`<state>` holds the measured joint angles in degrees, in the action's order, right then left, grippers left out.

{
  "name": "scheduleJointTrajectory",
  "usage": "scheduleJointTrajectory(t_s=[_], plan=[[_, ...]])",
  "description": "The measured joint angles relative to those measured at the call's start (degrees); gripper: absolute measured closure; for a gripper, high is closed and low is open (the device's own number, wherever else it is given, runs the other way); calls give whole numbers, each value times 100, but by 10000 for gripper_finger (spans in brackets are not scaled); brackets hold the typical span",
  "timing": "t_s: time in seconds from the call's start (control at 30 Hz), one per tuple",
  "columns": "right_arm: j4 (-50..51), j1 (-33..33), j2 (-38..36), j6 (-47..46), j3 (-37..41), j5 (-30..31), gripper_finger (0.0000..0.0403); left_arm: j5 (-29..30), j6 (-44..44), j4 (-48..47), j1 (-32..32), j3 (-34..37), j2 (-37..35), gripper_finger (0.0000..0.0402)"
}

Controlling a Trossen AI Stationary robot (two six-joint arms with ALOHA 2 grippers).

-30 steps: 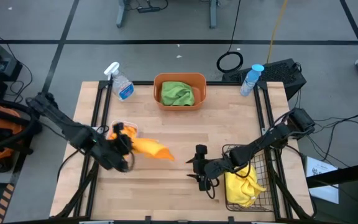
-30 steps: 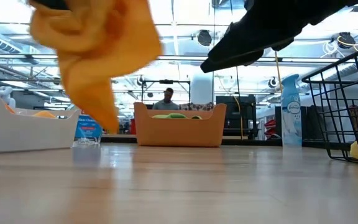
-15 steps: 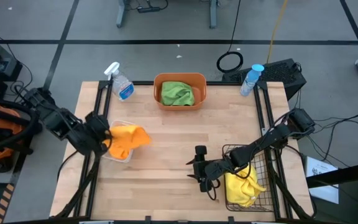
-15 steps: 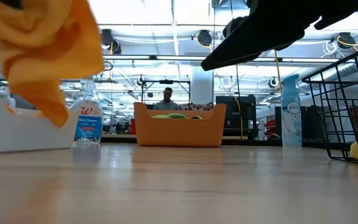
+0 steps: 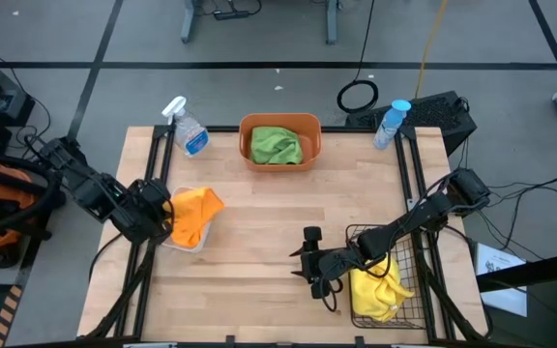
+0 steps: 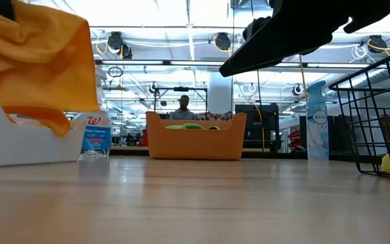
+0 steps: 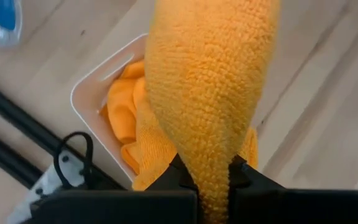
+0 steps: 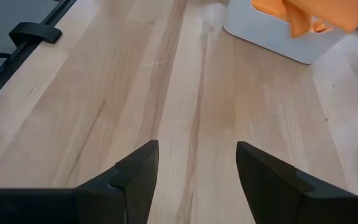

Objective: Sort microfiber towel by color & place in baskets
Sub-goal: Put the orange microfiber cloth into the white bin

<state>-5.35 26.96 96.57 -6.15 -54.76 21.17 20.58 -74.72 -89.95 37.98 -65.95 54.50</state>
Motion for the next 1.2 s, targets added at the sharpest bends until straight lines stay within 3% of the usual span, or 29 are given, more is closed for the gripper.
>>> scheduleJointTrajectory(t_s=[0.43, 0.6, 0.73, 0.87, 1.03, 1.2], plan=[[-45, -82, 2, 421, 0, 300, 195, -431, -752, -9, -405, -385, 795, 390], [-43, -265, 2, 728, 0, 294, 195, -314, -932, -6, -871, -330, 795, 390], [-5, -419, 2, 1051, 0, 291, 195, -688, -1000, -13, -1322, -29, 809, 390], [51, -545, 2, 1281, 0, 269, 195, -1061, -399, -14, -1826, 4, 774, 390], [123, -669, 2, 1253, 0, 251, 195, -909, 1048, -9, -2545, -323, 539, 390], [130, -688, 2, 1064, 0, 249, 195, -1399, 2693, -7, -3410, -635, 241, 390]])
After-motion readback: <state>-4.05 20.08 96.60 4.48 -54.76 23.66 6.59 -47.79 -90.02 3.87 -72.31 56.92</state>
